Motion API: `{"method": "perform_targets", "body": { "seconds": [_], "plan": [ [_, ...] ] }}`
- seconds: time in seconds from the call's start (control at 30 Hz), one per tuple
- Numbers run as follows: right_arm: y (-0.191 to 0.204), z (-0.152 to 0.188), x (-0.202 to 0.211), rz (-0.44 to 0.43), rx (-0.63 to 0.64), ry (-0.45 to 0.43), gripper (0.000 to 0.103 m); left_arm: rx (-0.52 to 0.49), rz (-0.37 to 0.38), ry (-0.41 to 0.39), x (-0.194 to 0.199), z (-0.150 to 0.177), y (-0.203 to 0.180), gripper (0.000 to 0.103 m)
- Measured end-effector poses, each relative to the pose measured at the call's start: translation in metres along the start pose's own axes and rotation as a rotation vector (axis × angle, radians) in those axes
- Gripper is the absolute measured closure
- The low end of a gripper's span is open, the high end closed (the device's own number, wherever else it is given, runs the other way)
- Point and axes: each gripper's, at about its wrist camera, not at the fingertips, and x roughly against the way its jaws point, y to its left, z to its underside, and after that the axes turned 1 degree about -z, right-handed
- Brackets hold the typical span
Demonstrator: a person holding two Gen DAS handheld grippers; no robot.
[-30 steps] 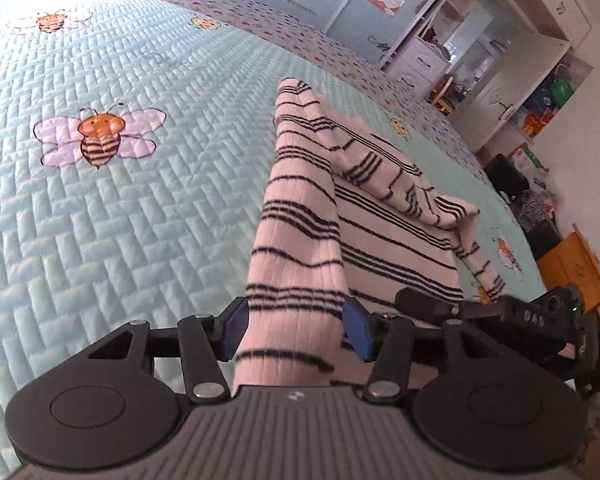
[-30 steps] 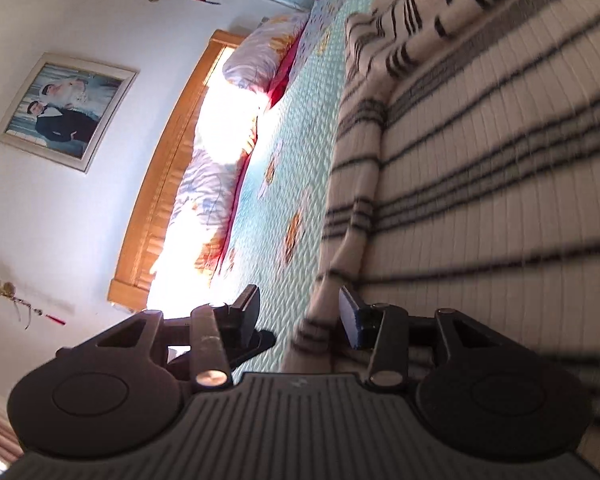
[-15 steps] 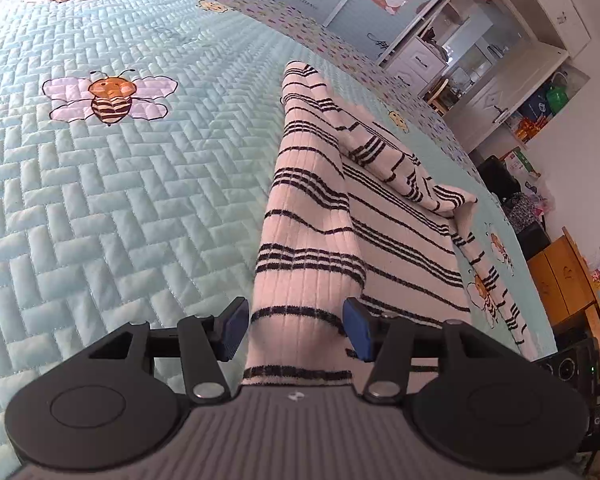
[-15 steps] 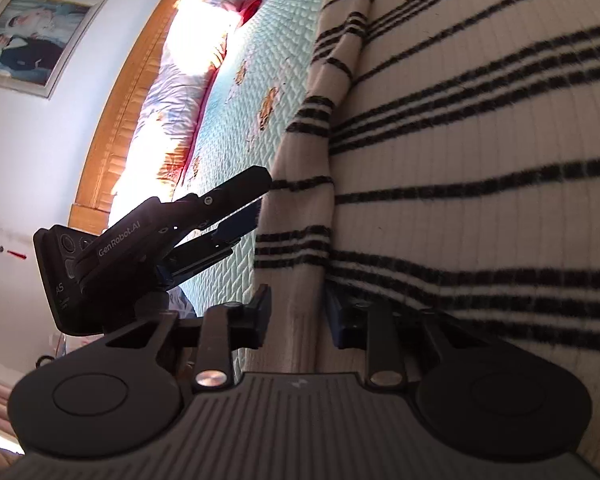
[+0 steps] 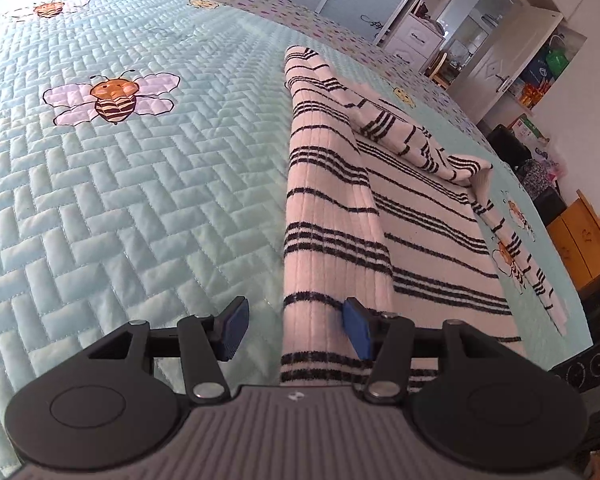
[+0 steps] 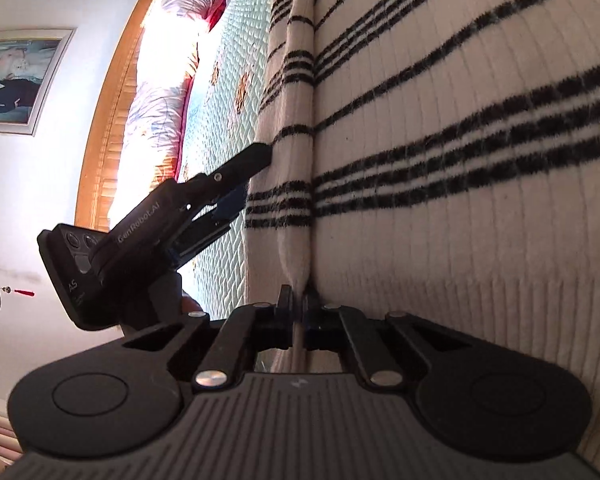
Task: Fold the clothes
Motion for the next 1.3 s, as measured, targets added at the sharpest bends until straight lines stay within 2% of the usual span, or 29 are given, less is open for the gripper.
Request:
{"method": "perform_targets", "body": {
  "seconds": [0.13,0.27,0.37,0.47,0.57,0.63,0.7,0.77,0.83,0.93,1.03,1.1,1.23,1.3],
  "plan": [
    [0.005,-0.007,0.001,0.036,0.046,0.017,0.099,-0.008,-0.016,0.003,-0.002,-0.002,-0.003,0.048],
    [0.0,-0.01,-0.001,0.03,0.047,0.024,0.101,-0.021,-0.03,0.001,-0.004,-0.001,-0.005,0.048],
    [0.002,-0.008,0.0,0.04,0.101,0.025,0.101,-0.02,-0.033,-0.002,-0.004,0.0,-0.004,0.048],
    [0.008,-0.008,-0.001,0.04,0.129,0.033,0.098,-0.009,-0.035,-0.003,-0.002,0.0,-0.004,0.048],
    [0.011,-0.01,0.008,0.029,0.124,0.023,0.087,0.004,-0.068,-0.029,0.007,-0.004,-0.005,0.048],
    [0.011,-0.013,0.021,0.012,0.109,-0.003,0.071,-0.023,-0.085,-0.085,0.02,-0.009,-0.015,0.048],
    [0.013,-0.021,0.037,-0.001,0.112,-0.056,0.065,-0.05,-0.095,-0.139,0.032,-0.015,-0.025,0.048],
    [0.015,-0.038,0.052,0.015,0.119,-0.143,0.065,-0.086,-0.028,-0.167,0.033,-0.026,-0.041,0.046],
    [0.017,-0.06,0.063,0.036,0.128,-0.221,0.064,-0.104,0.027,-0.159,0.019,-0.038,-0.055,0.044],
    [0.025,-0.108,0.069,0.074,0.162,-0.305,0.064,-0.041,0.046,-0.137,-0.016,-0.063,-0.062,0.044],
    [0.049,-0.161,0.056,0.108,0.268,-0.334,0.064,0.032,0.079,-0.132,-0.044,-0.088,-0.058,0.044],
    [0.06,-0.198,0.043,0.096,0.298,-0.343,0.064,0.082,0.082,-0.11,-0.064,-0.099,-0.048,0.044],
    [0.068,-0.263,0.009,0.093,0.324,-0.366,0.064,0.148,0.085,-0.052,-0.1,-0.095,-0.016,0.044],
    [0.065,-0.288,-0.005,0.127,0.317,-0.402,0.063,0.176,0.142,-0.071,-0.105,-0.087,0.0,0.044]
  ]
}}
